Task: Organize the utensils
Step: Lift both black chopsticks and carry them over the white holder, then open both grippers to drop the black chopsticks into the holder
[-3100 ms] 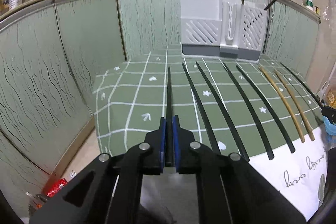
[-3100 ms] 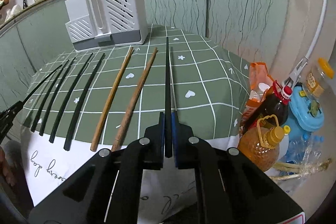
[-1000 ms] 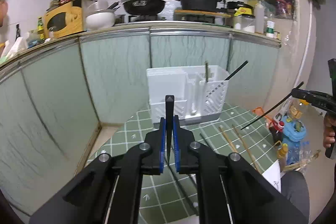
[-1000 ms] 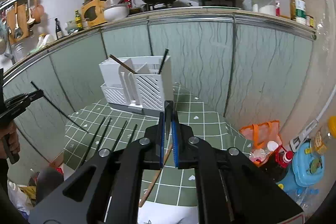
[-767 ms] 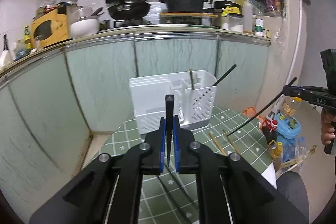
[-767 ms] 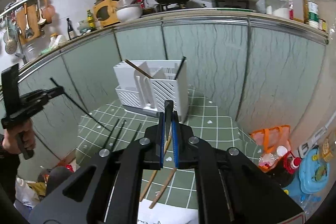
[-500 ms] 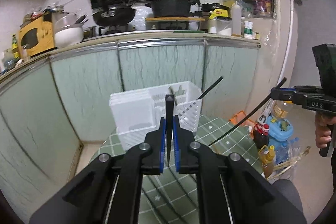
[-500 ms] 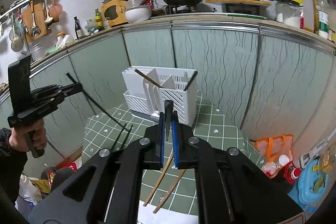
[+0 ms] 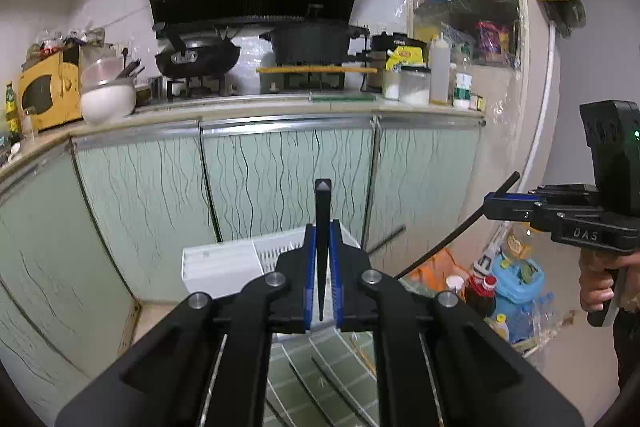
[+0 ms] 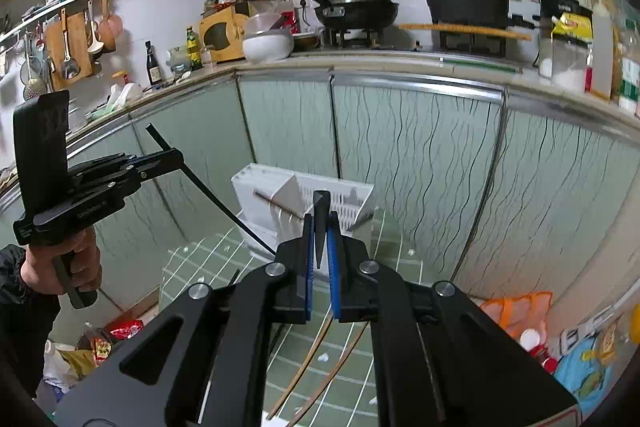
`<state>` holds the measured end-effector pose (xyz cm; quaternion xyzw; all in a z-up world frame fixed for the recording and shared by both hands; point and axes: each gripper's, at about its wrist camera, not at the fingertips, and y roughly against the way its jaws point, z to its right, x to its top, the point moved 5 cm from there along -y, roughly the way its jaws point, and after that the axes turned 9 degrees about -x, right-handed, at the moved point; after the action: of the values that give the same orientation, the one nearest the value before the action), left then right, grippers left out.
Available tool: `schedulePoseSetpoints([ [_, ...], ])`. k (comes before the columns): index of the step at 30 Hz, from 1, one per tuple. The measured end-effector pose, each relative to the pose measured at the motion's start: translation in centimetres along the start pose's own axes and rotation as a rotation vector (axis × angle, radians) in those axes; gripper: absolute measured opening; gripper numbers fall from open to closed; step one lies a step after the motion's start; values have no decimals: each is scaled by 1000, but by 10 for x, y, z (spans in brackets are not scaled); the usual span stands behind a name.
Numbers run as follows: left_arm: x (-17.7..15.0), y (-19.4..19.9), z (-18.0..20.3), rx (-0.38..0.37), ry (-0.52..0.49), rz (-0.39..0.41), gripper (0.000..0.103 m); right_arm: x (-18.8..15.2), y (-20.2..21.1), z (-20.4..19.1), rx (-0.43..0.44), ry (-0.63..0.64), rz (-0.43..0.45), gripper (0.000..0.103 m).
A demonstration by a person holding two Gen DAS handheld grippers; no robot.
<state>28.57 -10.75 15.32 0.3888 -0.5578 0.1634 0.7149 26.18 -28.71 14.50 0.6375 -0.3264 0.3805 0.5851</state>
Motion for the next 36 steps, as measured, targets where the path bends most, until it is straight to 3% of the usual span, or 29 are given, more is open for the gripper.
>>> schedulePoseSetpoints([
  [7,38,-17,-7,-12,11,36,8,37,-18,10,-25,12,8,6],
  [12,48,-41,-14,-13,10,31,8,45,-39,16,-26,19,-10,6],
  [24,9,-103,-38,-40,18,-53,8,22,-103,21,-4,3,-86,6],
  [26,2,-108,-39,-29,-3,-65,13,16,-117,24,0,-3,-127,7],
  [27,-1,-109,-39,-22,-12,-72,34,13,-121,26,-7,-10,-139,17],
  [28,-4,-108,-39,-13,-19,-81,73,10,-122,28,-21,-15,-133,46],
  [29,-6,-106,-39,7,-25,-80,90,9,-123,29,-35,-14,-125,67],
  [30,-7,-102,-40,27,-35,-61,97,7,-122,30,-45,-10,-118,90],
  [34,-13,-90,-42,78,-65,-75,98,2,-118,30,-59,6,-94,92],
  [36,-15,-85,-42,69,-61,-79,98,-1,-110,26,-84,32,-69,93],
])
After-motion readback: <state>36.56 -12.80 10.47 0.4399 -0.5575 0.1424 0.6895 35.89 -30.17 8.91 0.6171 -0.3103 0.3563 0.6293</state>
